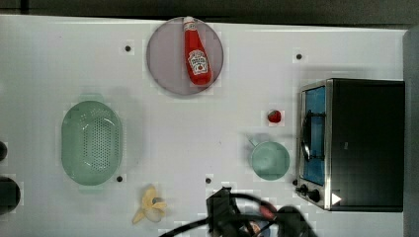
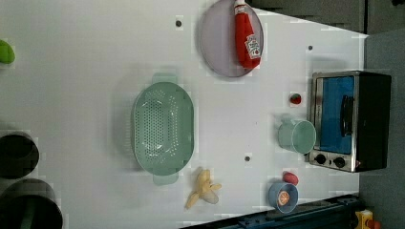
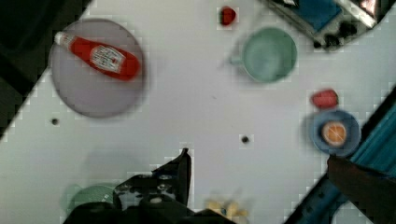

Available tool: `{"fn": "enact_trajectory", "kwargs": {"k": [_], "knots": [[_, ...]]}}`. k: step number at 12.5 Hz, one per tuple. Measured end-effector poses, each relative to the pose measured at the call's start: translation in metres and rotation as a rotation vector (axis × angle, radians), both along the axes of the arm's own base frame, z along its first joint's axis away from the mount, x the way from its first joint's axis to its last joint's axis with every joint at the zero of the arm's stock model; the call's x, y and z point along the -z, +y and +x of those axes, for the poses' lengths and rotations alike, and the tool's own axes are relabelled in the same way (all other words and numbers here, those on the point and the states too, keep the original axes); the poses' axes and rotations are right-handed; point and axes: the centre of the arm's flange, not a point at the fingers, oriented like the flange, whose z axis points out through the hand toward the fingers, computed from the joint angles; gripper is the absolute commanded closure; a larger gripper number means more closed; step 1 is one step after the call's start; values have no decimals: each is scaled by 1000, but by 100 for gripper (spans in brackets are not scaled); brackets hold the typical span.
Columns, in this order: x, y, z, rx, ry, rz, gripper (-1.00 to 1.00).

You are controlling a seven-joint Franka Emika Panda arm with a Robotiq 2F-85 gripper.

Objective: Drag strainer left to right.

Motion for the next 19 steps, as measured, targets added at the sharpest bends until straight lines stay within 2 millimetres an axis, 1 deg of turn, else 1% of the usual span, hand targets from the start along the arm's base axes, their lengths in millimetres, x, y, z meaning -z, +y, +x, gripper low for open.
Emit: {"fn": "enact_trajectory", "kwargs": {"k": [1,2,3,4,5,6,7,8,9,10,11,12,14,15,16,18,19], "knots": [[-2,15,8,-15,-33,-17,-100],[7,34,26,-31,-52,-36,-100],[28,60,48,-61,-25,-55,-100],[61,92,69,-75,25,-71,-100],[98,128,91,-82,53,-94,-100],[137,168,109,-87,85,-107,-100],[178,208,120,-81,122,-105,-100],[219,243,122,-65,157,-89,-100],[254,272,117,-33,192,-71,-100],[279,297,109,4,212,-59,-100],[297,321,101,45,230,-45,-100],[313,337,92,86,245,-40,-100],[337,360,81,188,250,-18,-100],[347,371,82,228,246,12,-100],[363,380,84,282,257,40,-100],[401,392,94,361,264,95,-100],[425,391,97,380,270,91,-100]]}}
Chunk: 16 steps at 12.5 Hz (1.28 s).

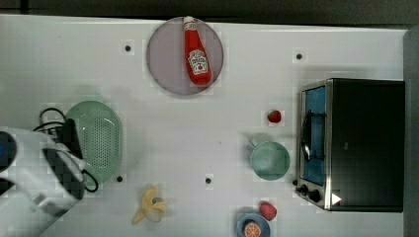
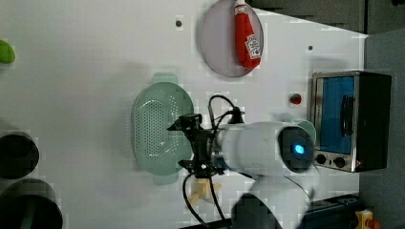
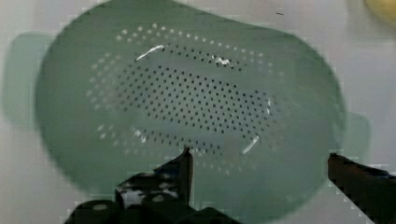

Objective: Drag strainer left to right.

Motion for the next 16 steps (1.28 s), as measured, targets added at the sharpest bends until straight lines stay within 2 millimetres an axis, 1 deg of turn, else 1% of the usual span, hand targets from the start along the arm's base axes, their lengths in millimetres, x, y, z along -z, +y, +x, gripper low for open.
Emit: {"fn": "enact_trajectory", "kwargs": {"k": [2,3,4,5,6,8,10,11,12,14,16], "knots": [[43,1,5,62,37,37,-100],[62,-1,13,92,28,71,-100],[83,-8,21,106,30,77,-100],[103,-21,24,138,53,70,-100],[117,-32,27,177,57,78,-100],[134,-52,37,190,46,53,-100],[141,-71,46,180,7,31,-100],[145,-79,46,192,9,19,-100],[146,-80,44,204,12,22,-100],[150,-78,34,173,10,13,-100],[147,-78,39,204,-28,32,-100]]}}
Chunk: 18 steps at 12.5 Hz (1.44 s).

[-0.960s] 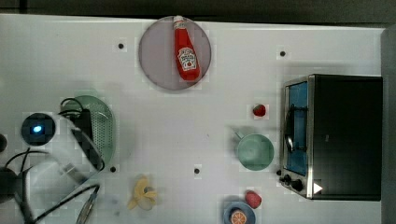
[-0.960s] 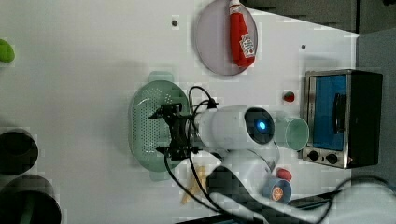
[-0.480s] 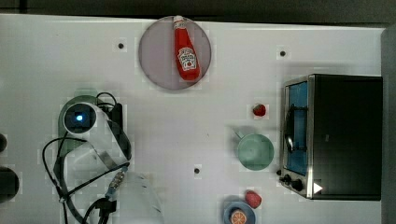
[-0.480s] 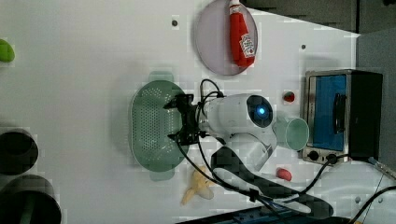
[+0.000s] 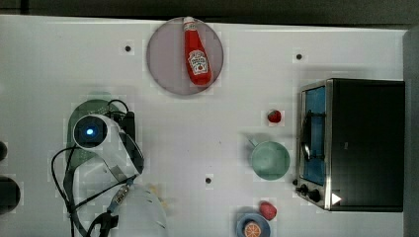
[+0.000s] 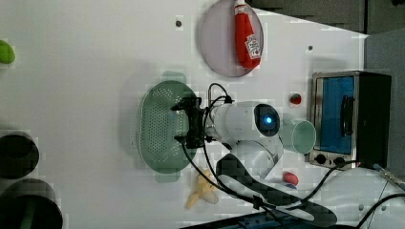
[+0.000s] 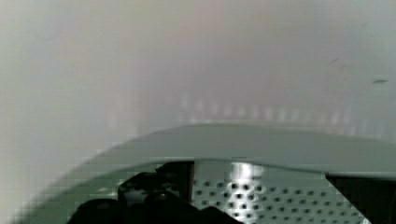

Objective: Drag strainer left to right.

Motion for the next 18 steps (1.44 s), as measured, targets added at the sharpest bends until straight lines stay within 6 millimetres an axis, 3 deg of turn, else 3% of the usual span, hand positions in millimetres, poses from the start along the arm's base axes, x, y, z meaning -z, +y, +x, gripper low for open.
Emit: {"fn": "enact_trajectory", "kwargs": {"k": [6,9,14,18], "knots": [[-1,-28,2,58,14,-5,-100],[-4,-53,-3,57,7,-37,-100],[-21,-118,0,133,2,-64,-100],[-15,-176,-6,143,22,-103,-100]]}}
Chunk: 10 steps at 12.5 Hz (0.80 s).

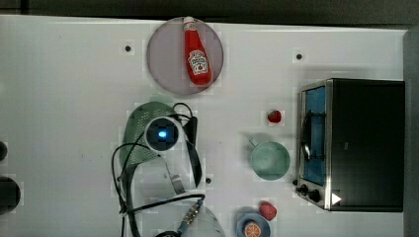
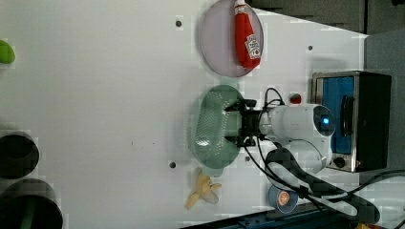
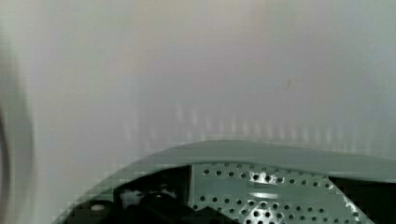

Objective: Drag strainer left to right.

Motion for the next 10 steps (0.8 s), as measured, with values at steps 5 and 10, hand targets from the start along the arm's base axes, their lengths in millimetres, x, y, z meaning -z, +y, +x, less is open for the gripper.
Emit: {"fn": "enact_trajectory", "kwargs": {"k": [5,10], "knots": [[4,-65,6,-5,-6,-26,-100],[4,-124,14,-64,-14,-56,-100]]}}
